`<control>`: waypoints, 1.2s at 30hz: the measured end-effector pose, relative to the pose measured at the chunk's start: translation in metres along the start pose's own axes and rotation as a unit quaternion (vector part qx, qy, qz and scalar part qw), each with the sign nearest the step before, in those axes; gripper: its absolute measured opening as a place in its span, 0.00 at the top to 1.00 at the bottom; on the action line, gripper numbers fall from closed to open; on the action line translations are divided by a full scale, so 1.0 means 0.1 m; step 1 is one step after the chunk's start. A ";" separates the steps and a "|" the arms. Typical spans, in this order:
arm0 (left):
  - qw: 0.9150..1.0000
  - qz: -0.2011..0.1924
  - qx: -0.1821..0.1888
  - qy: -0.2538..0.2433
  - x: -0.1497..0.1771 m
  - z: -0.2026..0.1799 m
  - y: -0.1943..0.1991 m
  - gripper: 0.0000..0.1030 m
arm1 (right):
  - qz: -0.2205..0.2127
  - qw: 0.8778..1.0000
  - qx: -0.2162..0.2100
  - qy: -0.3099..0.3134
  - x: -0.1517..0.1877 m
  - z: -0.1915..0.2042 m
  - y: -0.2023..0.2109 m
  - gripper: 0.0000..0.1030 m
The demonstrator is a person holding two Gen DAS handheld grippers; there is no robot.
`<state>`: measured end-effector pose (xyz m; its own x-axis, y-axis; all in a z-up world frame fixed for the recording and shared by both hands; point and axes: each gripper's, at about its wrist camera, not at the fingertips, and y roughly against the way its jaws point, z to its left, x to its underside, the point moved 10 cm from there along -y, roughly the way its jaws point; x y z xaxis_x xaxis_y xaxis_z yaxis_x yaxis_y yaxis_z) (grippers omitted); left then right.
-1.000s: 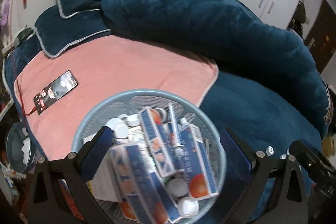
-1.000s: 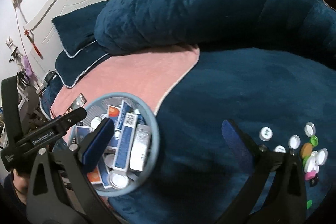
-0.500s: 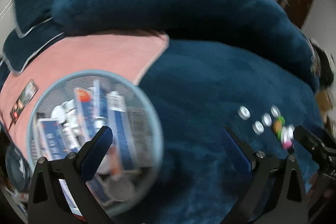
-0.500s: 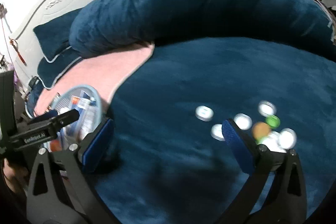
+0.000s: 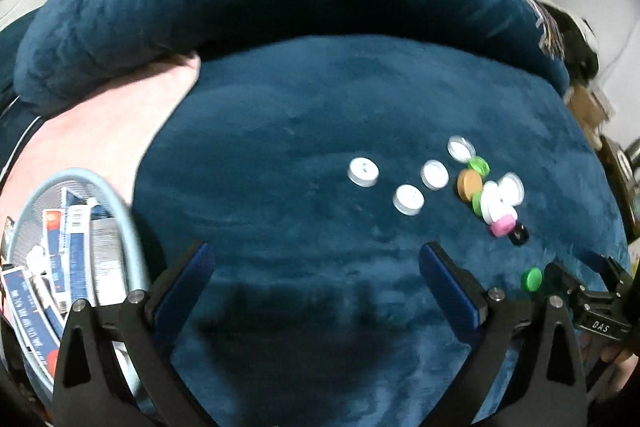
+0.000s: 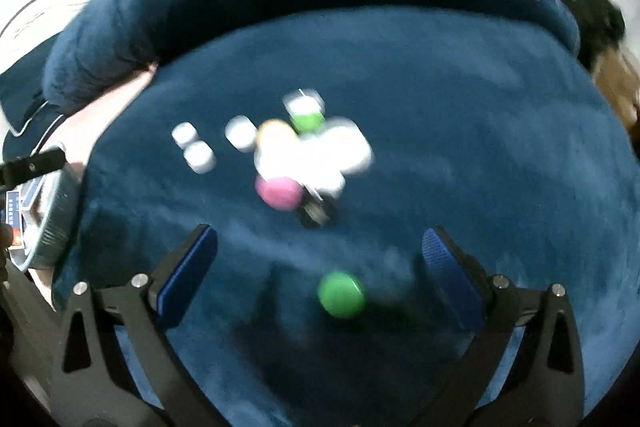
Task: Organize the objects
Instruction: 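Move both open grippers back over the remaining caps, then grasp the green cap with the right gripper while the left gripper grasps a white cap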
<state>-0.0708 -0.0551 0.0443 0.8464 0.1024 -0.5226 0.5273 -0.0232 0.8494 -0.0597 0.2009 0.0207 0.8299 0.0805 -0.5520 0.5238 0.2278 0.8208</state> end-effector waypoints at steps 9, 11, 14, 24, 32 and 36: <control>0.999 0.032 0.024 -0.017 0.13 -0.41 -0.31 0.01 | 0.011 1.000 -0.013 -0.004 0.32 -0.11 -0.07 0.16; 0.999 0.036 0.022 -0.021 0.14 -0.45 -0.40 0.01 | 0.019 1.000 -0.014 0.006 0.36 -0.08 -0.13 0.28; 0.998 0.047 0.024 -0.020 0.18 -0.48 -0.52 0.01 | 0.041 0.999 -0.014 0.020 0.43 -0.01 -0.29 0.63; 0.994 0.043 0.084 0.050 0.08 -0.54 -0.87 0.01 | -0.022 0.999 -0.021 -0.011 0.06 -0.07 -0.14 0.70; 0.997 0.027 0.073 -0.016 -0.08 -0.88 -1.25 0.18 | -0.027 0.997 -0.039 -0.053 -0.16 -0.03 -0.23 0.70; 0.997 0.016 0.057 -0.052 -0.11 -0.94 -1.29 0.70 | -0.022 0.998 -0.038 -0.046 -0.20 0.04 -0.28 0.70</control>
<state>-0.1549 0.0398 -0.0522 0.8629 -0.0034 -0.5054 0.5001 -0.1390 0.8547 -0.0902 0.1888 0.0091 0.8220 -0.0197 -0.5691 0.5473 0.3032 0.7801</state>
